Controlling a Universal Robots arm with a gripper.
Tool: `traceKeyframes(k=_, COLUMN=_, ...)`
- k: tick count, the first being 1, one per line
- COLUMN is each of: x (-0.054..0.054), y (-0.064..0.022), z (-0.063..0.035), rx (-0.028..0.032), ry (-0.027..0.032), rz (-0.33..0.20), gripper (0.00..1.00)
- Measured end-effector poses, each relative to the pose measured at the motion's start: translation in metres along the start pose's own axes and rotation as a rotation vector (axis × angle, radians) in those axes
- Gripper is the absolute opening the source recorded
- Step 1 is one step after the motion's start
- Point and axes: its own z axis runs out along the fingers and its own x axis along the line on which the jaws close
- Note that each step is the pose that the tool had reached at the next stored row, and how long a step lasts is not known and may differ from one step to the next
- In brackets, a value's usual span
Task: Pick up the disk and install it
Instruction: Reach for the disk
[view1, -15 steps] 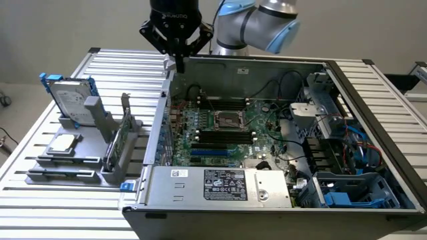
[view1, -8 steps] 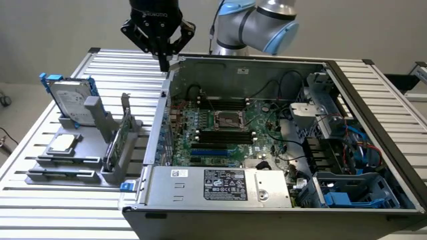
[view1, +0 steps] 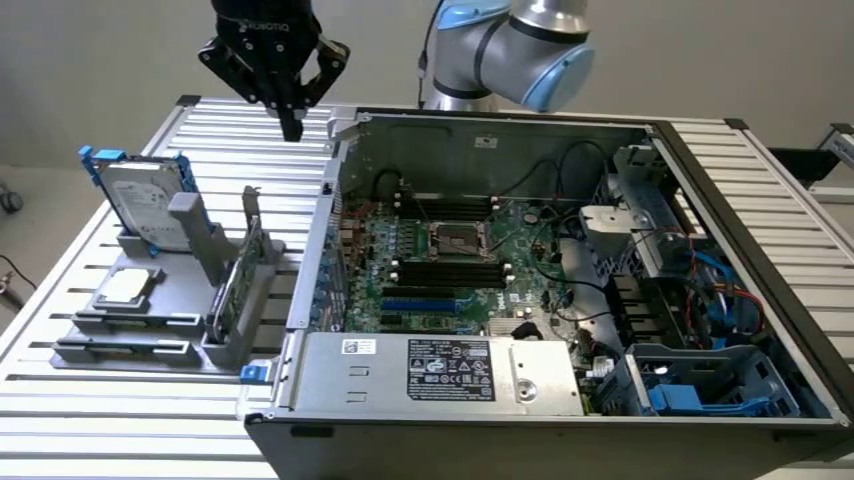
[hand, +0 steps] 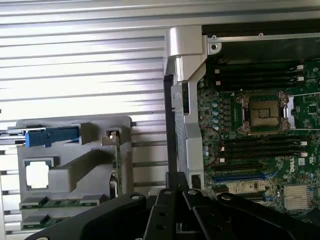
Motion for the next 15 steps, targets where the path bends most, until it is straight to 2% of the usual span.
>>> traceKeyframes(k=8, x=0.036, y=0.0001, z=-0.0005, rx=-0.0002, ry=0.0003, rz=0.000, gripper=0.11)
traceKeyframes(k=15, x=0.069, y=0.0037, z=0.0002, rx=-0.0003, ry=0.0002, rz=0.000, gripper=0.11)
